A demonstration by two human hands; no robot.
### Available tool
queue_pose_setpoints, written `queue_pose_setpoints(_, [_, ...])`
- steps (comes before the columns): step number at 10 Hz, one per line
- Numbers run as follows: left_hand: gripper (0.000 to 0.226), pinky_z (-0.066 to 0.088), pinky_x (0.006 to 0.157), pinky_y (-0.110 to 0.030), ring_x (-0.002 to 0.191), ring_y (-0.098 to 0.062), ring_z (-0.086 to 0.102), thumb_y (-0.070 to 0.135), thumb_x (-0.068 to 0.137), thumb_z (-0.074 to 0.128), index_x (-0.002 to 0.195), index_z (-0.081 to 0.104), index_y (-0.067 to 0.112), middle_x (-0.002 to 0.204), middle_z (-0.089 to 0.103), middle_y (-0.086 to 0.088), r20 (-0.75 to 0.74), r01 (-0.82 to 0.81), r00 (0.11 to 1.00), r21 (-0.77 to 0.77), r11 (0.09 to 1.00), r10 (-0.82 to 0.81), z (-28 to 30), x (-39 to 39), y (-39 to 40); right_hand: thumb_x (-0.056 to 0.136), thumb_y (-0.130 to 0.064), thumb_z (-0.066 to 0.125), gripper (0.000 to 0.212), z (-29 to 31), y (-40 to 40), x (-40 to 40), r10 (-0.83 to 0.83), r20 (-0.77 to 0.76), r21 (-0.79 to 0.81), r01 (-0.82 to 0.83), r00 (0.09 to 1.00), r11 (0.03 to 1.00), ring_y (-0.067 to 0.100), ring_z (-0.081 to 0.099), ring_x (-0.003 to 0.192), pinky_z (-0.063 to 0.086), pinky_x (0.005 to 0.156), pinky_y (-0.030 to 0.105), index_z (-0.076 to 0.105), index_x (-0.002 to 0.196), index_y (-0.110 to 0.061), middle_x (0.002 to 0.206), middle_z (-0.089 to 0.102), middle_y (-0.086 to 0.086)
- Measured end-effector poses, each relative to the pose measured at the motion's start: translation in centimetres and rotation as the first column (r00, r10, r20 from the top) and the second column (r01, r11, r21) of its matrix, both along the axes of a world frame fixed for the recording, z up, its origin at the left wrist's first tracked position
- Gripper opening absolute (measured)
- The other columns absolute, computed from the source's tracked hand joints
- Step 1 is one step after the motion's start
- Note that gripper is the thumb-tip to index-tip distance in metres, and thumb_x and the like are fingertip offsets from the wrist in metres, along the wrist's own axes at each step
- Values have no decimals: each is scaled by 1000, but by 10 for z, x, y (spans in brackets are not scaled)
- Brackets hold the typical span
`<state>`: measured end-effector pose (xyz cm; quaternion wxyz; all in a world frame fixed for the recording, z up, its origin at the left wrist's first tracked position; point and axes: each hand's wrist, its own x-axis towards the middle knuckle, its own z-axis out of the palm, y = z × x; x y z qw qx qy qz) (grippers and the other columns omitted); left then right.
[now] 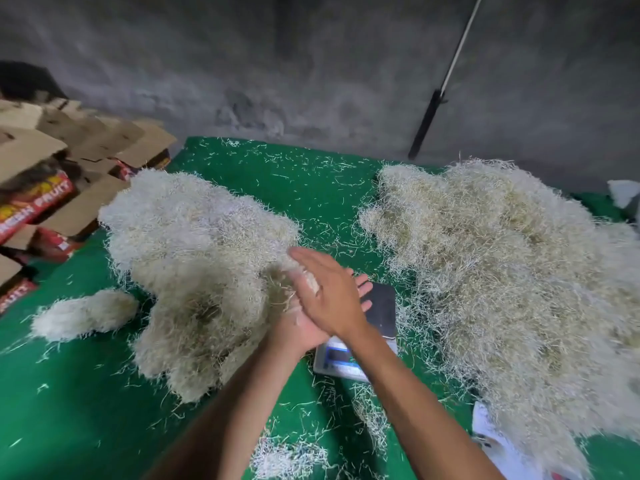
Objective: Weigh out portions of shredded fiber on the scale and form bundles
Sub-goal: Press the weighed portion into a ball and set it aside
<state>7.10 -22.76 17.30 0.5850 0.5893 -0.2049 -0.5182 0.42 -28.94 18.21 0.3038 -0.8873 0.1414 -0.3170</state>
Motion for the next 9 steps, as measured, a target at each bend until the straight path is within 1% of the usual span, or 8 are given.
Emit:
queue_pose_setpoints(1, [52,37,115,-33,134,-30,51,36,97,51,144,51,13,150,49,-17,-226,-218,955,-93,971,193,10,17,-9,101,-15,63,31,8,-18,8,-93,53,44,91,994,995,18,49,139,33,120,46,70,132,-14,150,55,2])
queue_pose_setpoints(2, [33,37,107,-16,115,8,57,31,108,43,134,55,15,146,56,-5,183,-199,958,-128,972,220,2,21,-11,98,-18,55,37,15,-8,19,-13,163,-41,20,987,999,17,53,136,38,119,42,70,131,-13,144,61,5])
queue_pose_setpoints(3, [40,32,102,-5,125,4,54,9,101,58,140,50,1,112,60,27,191,5,981,-157,988,25,10,16,-25,104,-40,53,41,25,-26,21,-90,59,-25,92,994,995,11,56,132,41,116,41,64,139,-23,142,63,-2])
queue_pose_setpoints(4, [38,53,94,-42,106,-28,67,33,102,42,119,62,4,101,70,-11,-133,-230,966,-43,972,223,25,44,-42,103,-26,56,36,19,-48,9,-199,68,-81,204,978,976,18,54,134,34,118,46,67,135,-16,146,60,4])
queue_pose_setpoints(6, [53,41,98,-19,94,-1,64,34,62,97,100,66,14,97,67,-2,-360,-450,869,-290,845,339,17,37,-18,100,-21,64,21,-9,-11,47,-89,265,-119,124,960,985,22,64,109,48,97,43,77,112,-10,112,72,4])
queue_pose_setpoints(7, [48,44,111,-42,124,-22,63,35,97,59,133,55,2,138,56,-27,-176,-139,980,-255,957,96,7,59,8,105,-29,55,33,-10,-10,69,-161,121,19,160,979,987,13,61,70,49,69,35,74,83,-13,78,67,2])
queue_pose_setpoints(8, [18,62,83,-33,99,-14,71,25,97,66,112,69,15,109,74,-12,234,-282,921,-152,947,312,-9,73,38,109,-39,34,54,-14,17,114,-137,11,129,134,991,983,2,47,44,31,51,14,47,57,-32,48,43,-12])
queue_pose_setpoints(9, [24,57,95,-37,103,-24,71,20,88,77,108,71,31,110,75,-6,802,-384,531,-58,921,272,-30,91,82,107,-53,22,62,-31,51,158,-42,-103,259,68,994,963,6,44,43,34,51,24,46,59,-24,47,44,-8])
